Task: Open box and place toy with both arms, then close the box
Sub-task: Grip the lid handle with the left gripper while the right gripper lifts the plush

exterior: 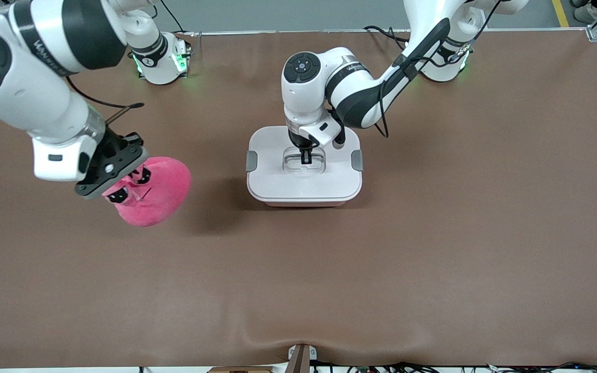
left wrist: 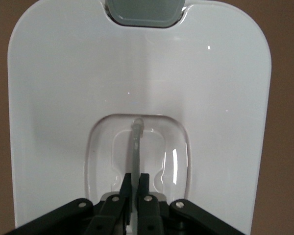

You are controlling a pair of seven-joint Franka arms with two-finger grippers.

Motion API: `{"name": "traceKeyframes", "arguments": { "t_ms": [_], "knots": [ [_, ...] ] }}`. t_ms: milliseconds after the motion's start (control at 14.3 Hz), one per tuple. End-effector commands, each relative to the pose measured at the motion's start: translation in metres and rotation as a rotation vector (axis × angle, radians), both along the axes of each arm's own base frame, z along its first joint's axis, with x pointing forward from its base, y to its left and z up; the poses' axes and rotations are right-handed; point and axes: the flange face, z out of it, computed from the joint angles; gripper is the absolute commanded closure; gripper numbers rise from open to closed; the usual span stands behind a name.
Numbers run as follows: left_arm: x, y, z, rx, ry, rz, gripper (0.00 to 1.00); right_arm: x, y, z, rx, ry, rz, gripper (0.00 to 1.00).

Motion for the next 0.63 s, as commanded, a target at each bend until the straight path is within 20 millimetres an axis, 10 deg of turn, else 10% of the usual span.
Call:
{"name": "traceKeyframes", "arguments": {
  "t_ms": [0,559],
  "knots": [
    [0.006,0.005,0.027,-0.004,-0.057,0.008,1.0,-0.027,0.031,0.027,-0.029,-0.04,0.115,1.0],
    [0.03,0.057,0.099,0.039,-0.082,-0.037,1.0,-0.073,0.091,0.057,-0.005,-0.076,0.46,1.0]
  ]
}}
